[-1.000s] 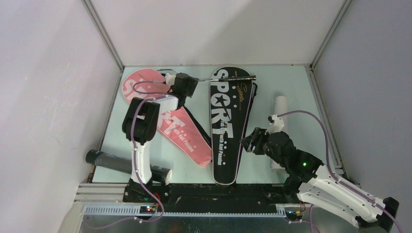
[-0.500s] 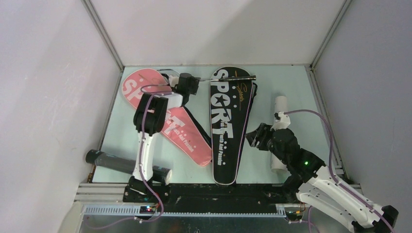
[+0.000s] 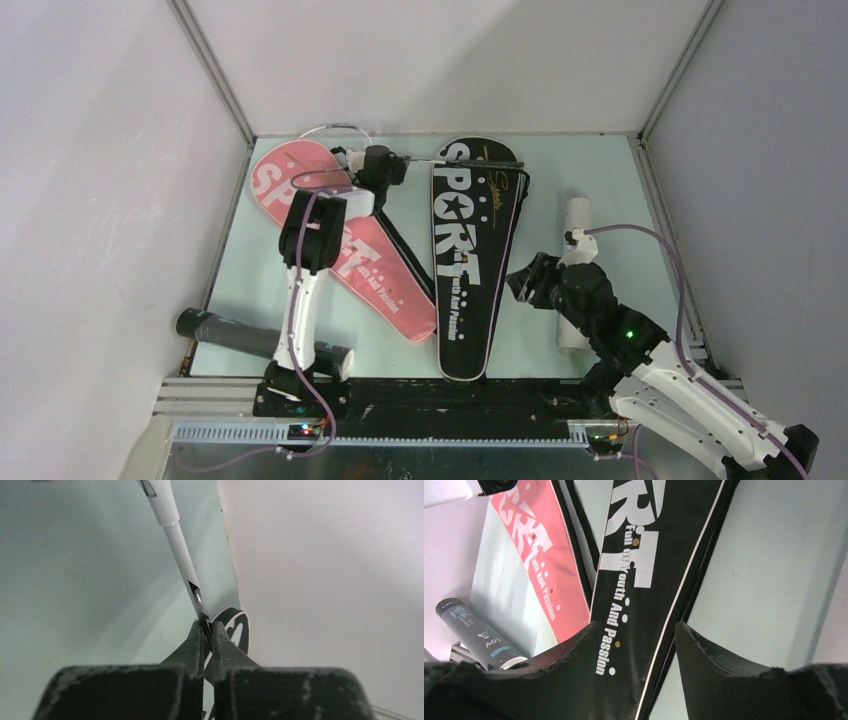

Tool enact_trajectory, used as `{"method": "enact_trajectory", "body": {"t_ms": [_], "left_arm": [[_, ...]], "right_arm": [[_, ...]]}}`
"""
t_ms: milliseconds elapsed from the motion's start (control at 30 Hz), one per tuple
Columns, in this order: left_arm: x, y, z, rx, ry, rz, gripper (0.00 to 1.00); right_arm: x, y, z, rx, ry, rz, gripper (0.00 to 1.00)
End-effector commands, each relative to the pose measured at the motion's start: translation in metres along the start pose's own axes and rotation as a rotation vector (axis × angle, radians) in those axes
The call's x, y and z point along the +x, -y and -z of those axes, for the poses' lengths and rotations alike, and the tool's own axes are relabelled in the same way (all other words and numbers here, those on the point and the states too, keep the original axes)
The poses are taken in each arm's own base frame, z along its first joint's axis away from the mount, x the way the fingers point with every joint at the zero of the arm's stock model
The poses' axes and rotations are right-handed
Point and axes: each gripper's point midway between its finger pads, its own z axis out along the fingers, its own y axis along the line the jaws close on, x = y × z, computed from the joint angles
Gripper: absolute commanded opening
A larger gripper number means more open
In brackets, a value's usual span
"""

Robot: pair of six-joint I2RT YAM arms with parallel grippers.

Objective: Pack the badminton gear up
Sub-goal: Pick up the racket from the center of the board.

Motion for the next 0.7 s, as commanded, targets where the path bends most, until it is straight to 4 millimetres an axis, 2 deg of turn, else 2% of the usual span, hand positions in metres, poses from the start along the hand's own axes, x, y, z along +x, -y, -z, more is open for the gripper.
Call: {"method": "enact_trajectory", "body": {"t_ms": [0,100,233,367,400,467,533,633,667], "left_arm": [[-0.016,0.138,0.041,0.335,0.006,-0.03,0.0],[-0.013,0.167,0.056,0.411,-0.027,-0.036,0.0],[-0.006,0.191,0.075,0.478,-0.072,-0.063,0.0],[0.01,0.209,0.097,0.546,-0.15,-0.108,0.0],[0.016,0.204,0.101,0.544,-0.176,-0.124,0.0],[0.021,0.211,0.121,0.575,-0.198,-0.182,0.0],[0.028,0.209,0.137,0.592,-0.235,-0.245,0.0],[0.042,0.194,0.159,0.576,-0.307,-0.337,0.0],[0.044,0.183,0.167,0.559,-0.315,-0.385,0.0]], "right_arm": [[-0.003,-0.017,0.0,-0.058,-0.008,0.008,0.6],[-0.001,-0.024,0.0,-0.079,-0.017,-0.012,0.62],[0.0,-0.018,-0.005,-0.041,-0.019,0.004,0.67],[-0.017,-0.02,0.0,-0.033,0.01,0.041,0.68],[-0.021,-0.019,0.002,-0.032,0.02,0.053,0.68],[-0.036,-0.027,0.01,-0.062,0.054,0.062,0.68],[-0.056,-0.043,0.024,-0.126,0.098,0.069,0.68],[-0.076,-0.066,0.043,-0.208,0.119,0.086,0.67],[-0.082,-0.07,0.049,-0.218,0.126,0.093,0.67]]}}
